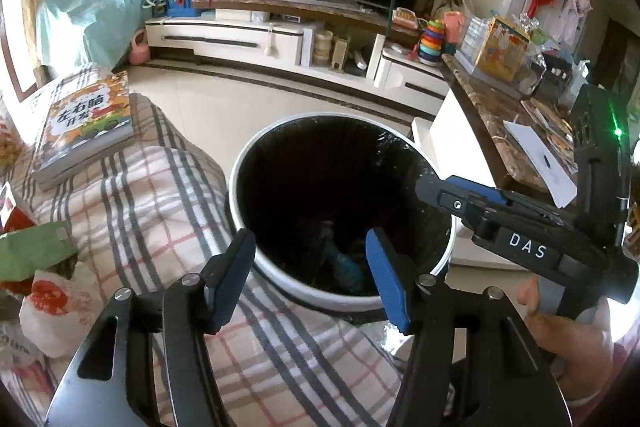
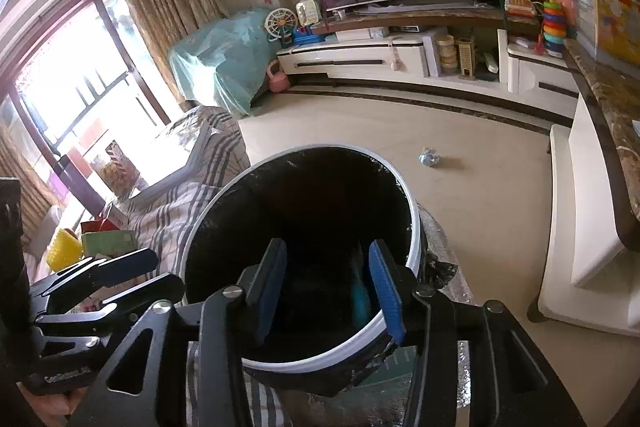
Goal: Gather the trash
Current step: 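Open both tools to drop the items into the bin, then withdraw, then grasp the red-printed white plastic bag with the right tool while the left tool grasps crumpled white paper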
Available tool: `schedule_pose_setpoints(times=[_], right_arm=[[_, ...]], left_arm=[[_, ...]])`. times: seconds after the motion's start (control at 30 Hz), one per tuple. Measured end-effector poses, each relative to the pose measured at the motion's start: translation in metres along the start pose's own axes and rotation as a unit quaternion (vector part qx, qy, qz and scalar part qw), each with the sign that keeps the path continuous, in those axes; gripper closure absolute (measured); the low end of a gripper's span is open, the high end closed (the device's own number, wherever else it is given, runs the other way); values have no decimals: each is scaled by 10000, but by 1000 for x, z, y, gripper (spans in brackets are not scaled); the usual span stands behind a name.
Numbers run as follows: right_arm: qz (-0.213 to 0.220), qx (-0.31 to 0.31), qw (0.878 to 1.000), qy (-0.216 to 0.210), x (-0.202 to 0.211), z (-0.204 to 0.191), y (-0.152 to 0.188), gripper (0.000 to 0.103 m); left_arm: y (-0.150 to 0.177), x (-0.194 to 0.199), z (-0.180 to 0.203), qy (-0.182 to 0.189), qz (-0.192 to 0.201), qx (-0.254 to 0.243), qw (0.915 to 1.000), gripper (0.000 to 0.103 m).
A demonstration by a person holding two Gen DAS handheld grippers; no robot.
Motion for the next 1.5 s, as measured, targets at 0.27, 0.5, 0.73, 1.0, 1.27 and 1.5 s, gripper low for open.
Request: schedule_pose_setpoints(times=[0.27, 0.5, 0.73, 1.0, 1.27, 1.5], right_arm=[[125, -54, 9998, -130, 9, -15, 7, 30], [166, 40, 9992, -366, 16, -47, 23, 23], [100, 222, 9977, -629, 15, -86, 41, 20], [-121, 419, 9952, -873, 2, -122, 61, 19], [-331, 551, 9921, -1073, -13, -154, 80, 19], [-459, 699, 9894, -1190, -23, -180, 89, 19]], left_arm=[[38, 16, -25, -82, 86, 386, 9992, 43], [75, 35, -58, -243, 111, 817, 9963, 42], [100, 62, -89, -551, 236, 1060, 9926, 42], [128, 83, -128, -826, 295, 1469, 9853, 42], [151, 96, -163, -1031, 292, 1825, 9774, 42], [164, 103, -188, -1185, 303, 2057, 9709, 42]])
Point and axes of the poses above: each gripper's, at about its wrist camera, not at the fingertips, and x roughly against the way its jaws point, z to its right, y to its underside, the point moved 7 cm from there along -x, roughly the way its jaws point, and after that the axes turned 3 degrees about -z, right-handed, at the moved point
